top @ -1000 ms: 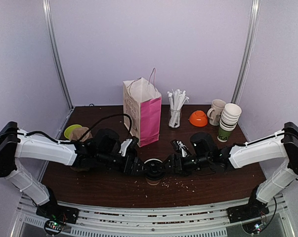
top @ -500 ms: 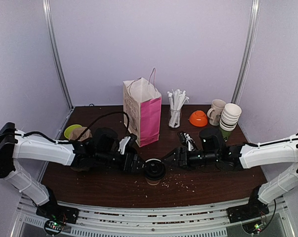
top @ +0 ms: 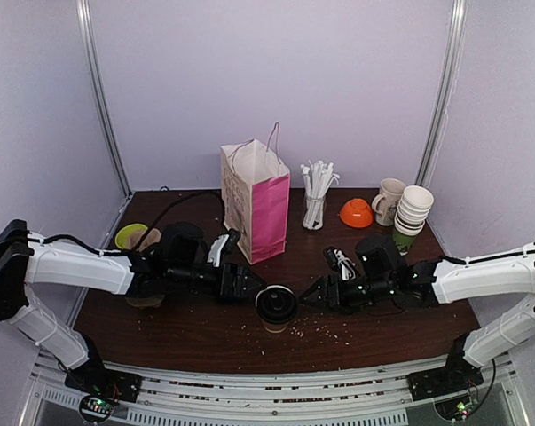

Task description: Pack the takeout coffee

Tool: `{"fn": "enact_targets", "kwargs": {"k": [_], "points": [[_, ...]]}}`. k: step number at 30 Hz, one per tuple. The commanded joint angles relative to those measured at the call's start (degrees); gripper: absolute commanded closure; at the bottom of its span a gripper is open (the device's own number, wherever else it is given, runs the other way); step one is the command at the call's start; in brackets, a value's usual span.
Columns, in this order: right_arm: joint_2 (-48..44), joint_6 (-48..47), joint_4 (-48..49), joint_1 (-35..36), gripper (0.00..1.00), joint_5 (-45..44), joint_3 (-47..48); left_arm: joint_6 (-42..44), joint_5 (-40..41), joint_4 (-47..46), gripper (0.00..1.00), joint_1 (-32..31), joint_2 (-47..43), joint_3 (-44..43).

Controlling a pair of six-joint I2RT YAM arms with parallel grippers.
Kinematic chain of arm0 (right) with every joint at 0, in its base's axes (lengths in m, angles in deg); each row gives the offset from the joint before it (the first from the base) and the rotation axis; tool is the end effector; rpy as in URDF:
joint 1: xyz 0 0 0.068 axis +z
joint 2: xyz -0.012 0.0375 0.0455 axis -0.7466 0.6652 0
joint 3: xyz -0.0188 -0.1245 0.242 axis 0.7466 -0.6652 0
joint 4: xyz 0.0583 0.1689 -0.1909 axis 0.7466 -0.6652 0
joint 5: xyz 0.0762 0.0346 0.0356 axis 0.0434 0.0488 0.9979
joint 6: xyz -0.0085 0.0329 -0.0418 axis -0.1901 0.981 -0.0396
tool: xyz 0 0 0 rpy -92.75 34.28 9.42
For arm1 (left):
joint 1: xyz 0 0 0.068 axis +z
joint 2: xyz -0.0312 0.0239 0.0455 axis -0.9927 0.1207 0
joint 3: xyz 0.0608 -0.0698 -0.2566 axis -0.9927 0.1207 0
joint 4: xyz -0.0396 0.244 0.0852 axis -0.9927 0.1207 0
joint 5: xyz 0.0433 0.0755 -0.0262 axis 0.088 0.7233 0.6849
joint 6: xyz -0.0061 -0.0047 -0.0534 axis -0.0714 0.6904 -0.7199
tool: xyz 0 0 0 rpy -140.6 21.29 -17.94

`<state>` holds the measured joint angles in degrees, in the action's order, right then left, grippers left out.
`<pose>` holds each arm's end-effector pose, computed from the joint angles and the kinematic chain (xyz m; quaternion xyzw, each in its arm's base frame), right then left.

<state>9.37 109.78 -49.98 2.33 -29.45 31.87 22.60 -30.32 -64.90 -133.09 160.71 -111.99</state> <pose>0.1617 0.2192 0.2009 -0.0949 0.8540 0.4833 0.1677 0.1870 -0.2433 0.1994 0.1282 0.8488 -0.4684 0.2089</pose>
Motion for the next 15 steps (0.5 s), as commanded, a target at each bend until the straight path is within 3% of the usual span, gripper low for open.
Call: {"fn": "enact_targets", "kwargs": {"k": [1,15], "points": [[2.89,-0.84,-1.32,-0.13,0.36,-0.17,1.36,-0.52,-3.1,-4.27,0.02,0.19,2.51,-1.44],[6.03,-0.05,1.54,-0.07,0.36,0.97,2.48,0.5,-6.4,-3.85,0.02,-0.07,6.44,-3.37]]}}
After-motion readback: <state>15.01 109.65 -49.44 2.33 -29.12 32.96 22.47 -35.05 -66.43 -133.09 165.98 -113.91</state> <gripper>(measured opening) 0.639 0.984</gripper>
